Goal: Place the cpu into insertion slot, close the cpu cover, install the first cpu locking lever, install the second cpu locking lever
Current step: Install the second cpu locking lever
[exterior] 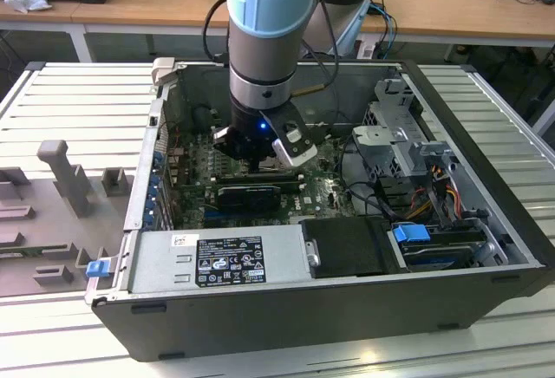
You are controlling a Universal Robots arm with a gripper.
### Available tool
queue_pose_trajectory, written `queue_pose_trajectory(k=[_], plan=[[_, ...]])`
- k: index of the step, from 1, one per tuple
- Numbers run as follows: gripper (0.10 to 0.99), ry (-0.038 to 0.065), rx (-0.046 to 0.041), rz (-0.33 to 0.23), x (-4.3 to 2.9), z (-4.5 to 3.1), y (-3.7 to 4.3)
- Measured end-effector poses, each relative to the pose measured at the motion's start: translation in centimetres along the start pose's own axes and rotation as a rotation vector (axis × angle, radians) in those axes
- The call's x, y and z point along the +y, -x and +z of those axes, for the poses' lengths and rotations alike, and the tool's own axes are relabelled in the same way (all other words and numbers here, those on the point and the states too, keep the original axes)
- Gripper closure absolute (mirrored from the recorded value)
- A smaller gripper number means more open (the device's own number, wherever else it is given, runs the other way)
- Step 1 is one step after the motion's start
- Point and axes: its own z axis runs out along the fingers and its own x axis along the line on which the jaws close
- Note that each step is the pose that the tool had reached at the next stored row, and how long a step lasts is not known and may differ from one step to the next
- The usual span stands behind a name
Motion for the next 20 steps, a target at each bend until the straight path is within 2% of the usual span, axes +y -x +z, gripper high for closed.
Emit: queue_pose_trajectory(k=[4,7,9,13,16,20], plan=[[0.980,0.003,0.0001,-0.001,-0.26,1.04,-0.18],[0.980,0.018,-0.0006,-0.003,-0.45,1.24,-0.80],[0.980,0.036,-0.0023,-0.004,-0.67,1.32,-1.32],[0.980,0.064,-0.0068,-0.006,-0.97,1.40,-1.98],[0.980,0.076,-0.0096,-0.006,-0.99,1.60,-2.40],[0.980,0.088,-0.0104,-0.006,-1.06,1.94,-2.41]])
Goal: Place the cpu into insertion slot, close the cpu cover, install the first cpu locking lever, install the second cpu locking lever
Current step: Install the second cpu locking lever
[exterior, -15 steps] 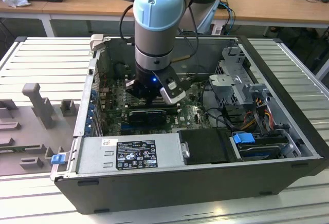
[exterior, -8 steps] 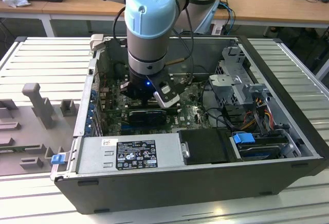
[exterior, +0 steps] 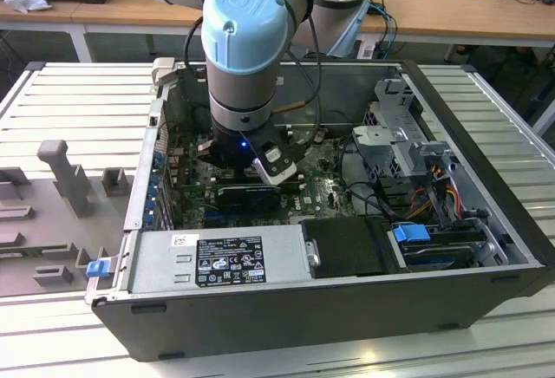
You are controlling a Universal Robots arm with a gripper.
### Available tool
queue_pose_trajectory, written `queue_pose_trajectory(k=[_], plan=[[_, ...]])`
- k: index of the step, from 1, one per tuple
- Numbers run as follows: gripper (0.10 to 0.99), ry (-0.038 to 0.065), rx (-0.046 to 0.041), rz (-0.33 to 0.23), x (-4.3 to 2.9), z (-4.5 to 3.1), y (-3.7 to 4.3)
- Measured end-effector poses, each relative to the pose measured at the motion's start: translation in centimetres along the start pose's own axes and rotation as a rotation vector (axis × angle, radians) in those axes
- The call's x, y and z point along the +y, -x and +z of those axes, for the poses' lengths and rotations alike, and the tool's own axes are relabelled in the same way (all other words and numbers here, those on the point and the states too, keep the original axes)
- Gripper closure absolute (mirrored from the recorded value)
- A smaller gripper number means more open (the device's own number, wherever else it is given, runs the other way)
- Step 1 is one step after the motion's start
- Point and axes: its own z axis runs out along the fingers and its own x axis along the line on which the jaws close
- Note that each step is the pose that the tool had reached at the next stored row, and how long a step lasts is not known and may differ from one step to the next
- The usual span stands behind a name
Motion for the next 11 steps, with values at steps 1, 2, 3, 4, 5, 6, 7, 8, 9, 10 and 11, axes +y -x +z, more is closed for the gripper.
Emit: queue_pose_trajectory(k=[1,2,3,4,5,6,7,8,9,10,11], plan=[[0.980,0.004,-0.0002,0.000,-0.02,0.10,0.00],[0.980,0.006,-0.0004,0.000,-0.04,0.18,0.00],[0.980,0.010,-0.0006,0.000,-0.07,0.29,0.00],[0.980,0.012,-0.0006,0.000,-0.09,0.35,-0.01],[0.980,0.015,-0.0008,0.000,-0.09,0.45,-0.01],[0.980,0.018,-0.0015,0.000,-0.09,0.58,0.00],[0.980,0.019,-0.0015,0.000,-0.05,0.64,0.00],[0.980,0.021,-0.0012,0.000,-0.02,0.70,-0.01],[0.980,0.022,-0.0014,0.000,-0.02,0.70,-0.04],[0.980,0.025,-0.0016,0.000,-0.01,0.69,-0.07],[0.980,0.028,-0.0022,0.000,0.09,0.41,-0.09]])
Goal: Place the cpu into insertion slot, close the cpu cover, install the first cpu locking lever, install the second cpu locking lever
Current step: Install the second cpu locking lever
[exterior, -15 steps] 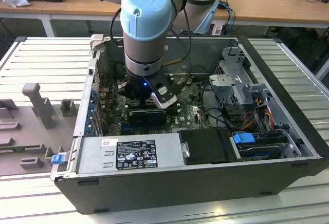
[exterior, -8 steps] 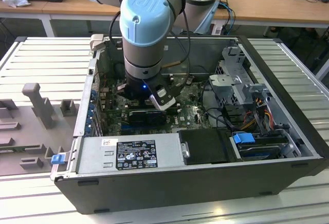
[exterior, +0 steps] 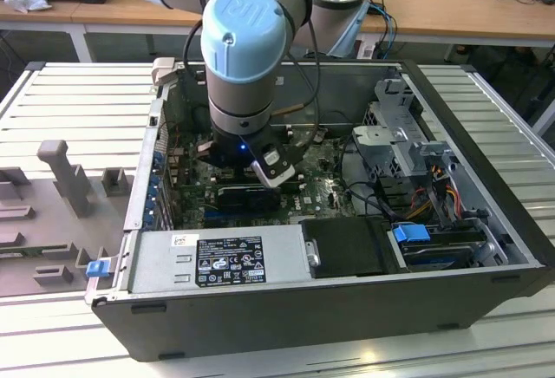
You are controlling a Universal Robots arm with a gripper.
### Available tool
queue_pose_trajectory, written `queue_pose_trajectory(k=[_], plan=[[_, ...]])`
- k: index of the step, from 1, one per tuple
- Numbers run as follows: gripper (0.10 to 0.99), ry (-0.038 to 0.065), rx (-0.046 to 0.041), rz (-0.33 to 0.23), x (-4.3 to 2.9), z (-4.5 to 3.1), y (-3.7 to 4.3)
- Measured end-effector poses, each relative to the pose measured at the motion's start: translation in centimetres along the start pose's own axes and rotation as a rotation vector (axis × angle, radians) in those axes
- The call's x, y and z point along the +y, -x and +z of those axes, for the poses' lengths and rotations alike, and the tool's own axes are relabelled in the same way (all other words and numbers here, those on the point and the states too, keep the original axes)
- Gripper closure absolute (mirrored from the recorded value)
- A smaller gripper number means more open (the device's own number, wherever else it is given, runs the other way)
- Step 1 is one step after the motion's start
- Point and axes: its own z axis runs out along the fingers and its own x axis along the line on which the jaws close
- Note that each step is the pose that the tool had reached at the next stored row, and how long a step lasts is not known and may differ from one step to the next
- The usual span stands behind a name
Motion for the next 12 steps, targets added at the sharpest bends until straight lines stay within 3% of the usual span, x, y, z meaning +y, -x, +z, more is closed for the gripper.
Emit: queue_pose_trajectory(k=[11,12], plan=[[0.980,0.000,0.0003,0.000,1.10,-3.27,0.03],[0.980,0.000,0.0002,0.000,1.12,-3.31,0.03]])
